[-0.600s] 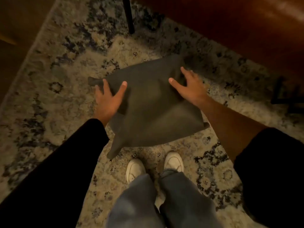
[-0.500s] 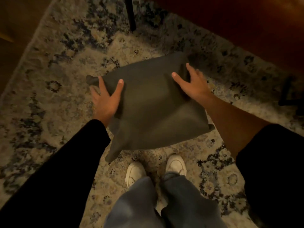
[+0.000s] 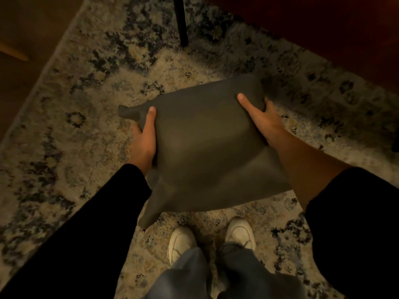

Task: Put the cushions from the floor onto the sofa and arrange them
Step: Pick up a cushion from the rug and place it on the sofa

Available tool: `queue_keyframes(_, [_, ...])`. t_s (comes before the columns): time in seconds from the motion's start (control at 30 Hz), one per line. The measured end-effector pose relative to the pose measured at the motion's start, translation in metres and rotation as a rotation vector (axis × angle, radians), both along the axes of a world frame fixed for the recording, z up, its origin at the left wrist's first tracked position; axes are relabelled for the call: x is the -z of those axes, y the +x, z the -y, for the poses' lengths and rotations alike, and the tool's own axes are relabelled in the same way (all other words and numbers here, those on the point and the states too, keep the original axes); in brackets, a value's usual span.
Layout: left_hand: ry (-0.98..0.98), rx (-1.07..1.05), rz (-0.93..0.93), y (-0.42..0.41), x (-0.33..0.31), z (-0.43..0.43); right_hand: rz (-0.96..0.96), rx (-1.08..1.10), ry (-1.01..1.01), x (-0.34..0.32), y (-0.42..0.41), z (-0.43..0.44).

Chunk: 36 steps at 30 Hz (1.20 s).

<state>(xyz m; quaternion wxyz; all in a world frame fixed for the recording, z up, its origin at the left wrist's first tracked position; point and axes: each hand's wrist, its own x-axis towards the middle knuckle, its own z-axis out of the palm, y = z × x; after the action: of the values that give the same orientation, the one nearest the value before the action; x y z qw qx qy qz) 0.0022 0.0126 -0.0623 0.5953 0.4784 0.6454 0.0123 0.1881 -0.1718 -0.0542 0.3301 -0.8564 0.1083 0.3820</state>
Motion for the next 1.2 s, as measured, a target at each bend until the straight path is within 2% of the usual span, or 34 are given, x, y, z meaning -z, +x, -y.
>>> queue_keyframes(0.17, [0.006, -0.008, 0.05, 0.001, -0.026, 0.003, -0.011, 0.055, 0.081, -0.024, -0.008, 0.003])
queue_keyframes(0.3, [0.041, 0.062, 0.076, -0.002, -0.08, 0.002, 0.017, 0.1, 0.139, -0.076, -0.02, 0.014])
queue_keyframes(0.5, [0.038, 0.079, 0.097, -0.001, -0.205, -0.005, 0.046, 0.121, 0.161, -0.198, -0.029, 0.018])
queue_keyframes(0.73, [0.137, 0.132, 0.126, 0.01, -0.382, -0.004, 0.113, 0.147, 0.179, -0.379, -0.032, 0.029])
queue_keyframes(0.97, [0.249, 0.297, 0.246, 0.077, -0.537, 0.007, 0.261, 0.305, 0.216, -0.532, -0.01, 0.058])
queue_keyframes(1.2, [0.333, 0.457, 0.425, 0.166, -0.637, 0.03, 0.446, 0.447, 0.234, -0.627, 0.047, 0.092])
